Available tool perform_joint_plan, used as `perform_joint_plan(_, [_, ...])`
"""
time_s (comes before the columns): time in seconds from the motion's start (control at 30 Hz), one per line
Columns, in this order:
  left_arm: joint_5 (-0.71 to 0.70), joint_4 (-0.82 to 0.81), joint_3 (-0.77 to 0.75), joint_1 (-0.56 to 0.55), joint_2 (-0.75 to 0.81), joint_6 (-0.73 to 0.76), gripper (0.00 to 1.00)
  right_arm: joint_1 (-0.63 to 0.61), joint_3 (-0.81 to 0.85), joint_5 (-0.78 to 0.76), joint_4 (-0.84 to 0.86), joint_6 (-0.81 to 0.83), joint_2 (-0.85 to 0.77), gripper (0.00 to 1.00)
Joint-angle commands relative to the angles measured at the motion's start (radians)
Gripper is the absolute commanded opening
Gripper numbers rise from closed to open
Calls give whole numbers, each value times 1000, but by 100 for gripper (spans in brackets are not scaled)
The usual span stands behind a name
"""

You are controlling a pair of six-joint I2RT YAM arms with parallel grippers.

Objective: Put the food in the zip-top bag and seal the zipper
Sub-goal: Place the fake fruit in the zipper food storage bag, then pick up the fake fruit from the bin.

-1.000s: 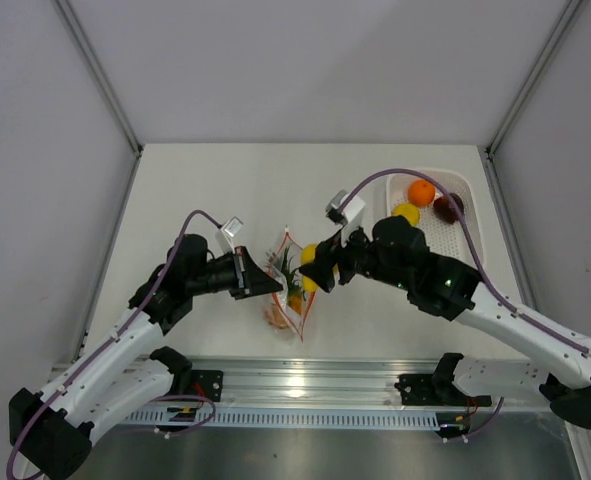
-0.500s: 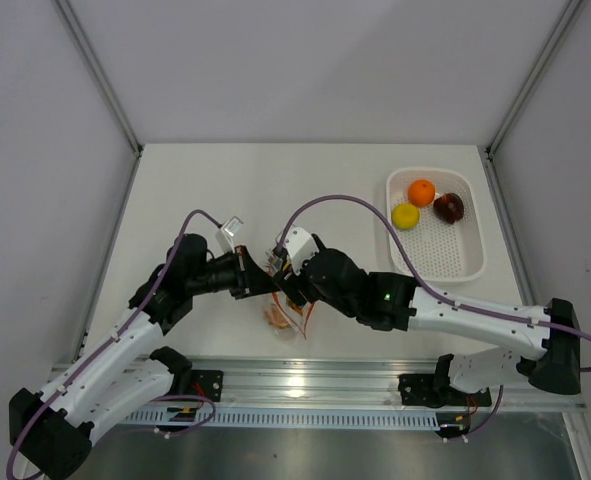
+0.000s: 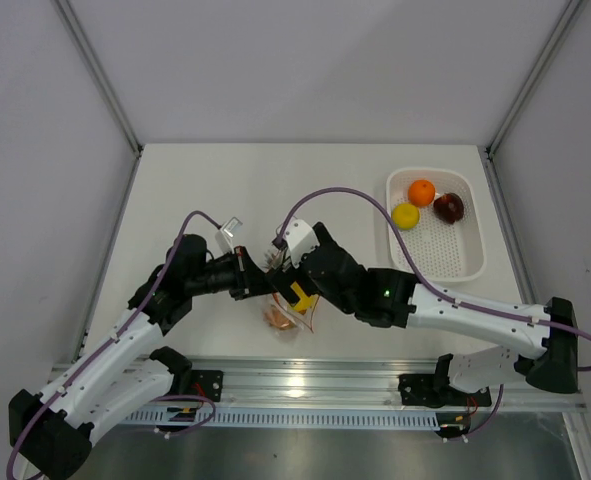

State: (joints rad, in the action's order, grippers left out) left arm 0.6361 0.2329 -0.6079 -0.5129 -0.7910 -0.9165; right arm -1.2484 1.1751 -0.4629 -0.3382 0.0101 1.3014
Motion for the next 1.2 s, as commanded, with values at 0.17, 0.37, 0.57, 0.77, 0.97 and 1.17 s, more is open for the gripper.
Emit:
perform_joint_plan(0.17, [16, -26, -13, 1, 19, -7, 1, 89, 101, -23, -34, -107, -76, 99])
perform_joint_plan(0.37, [17, -24, -7, 1, 27, -5, 1, 314, 77, -57, -45, -231, -140, 99])
perform_joint_plan(0.57, [22, -26, -1, 1, 33, -5, 1, 657, 43, 12, -41, -390, -149, 99])
perform_joint_plan(0.77, [24, -15, -1, 1, 44, -4, 1, 878, 0, 84, 1, -499, -73, 99])
perform_joint_plan(0.97, [24, -9, -1, 1, 53, -4, 0, 1072, -20, 237, 56, -627, 85, 99])
perform_joint_plan(1.17, [25, -1, 2, 1, 64, -4, 1, 1142, 12, 308, 111, -673, 288, 100])
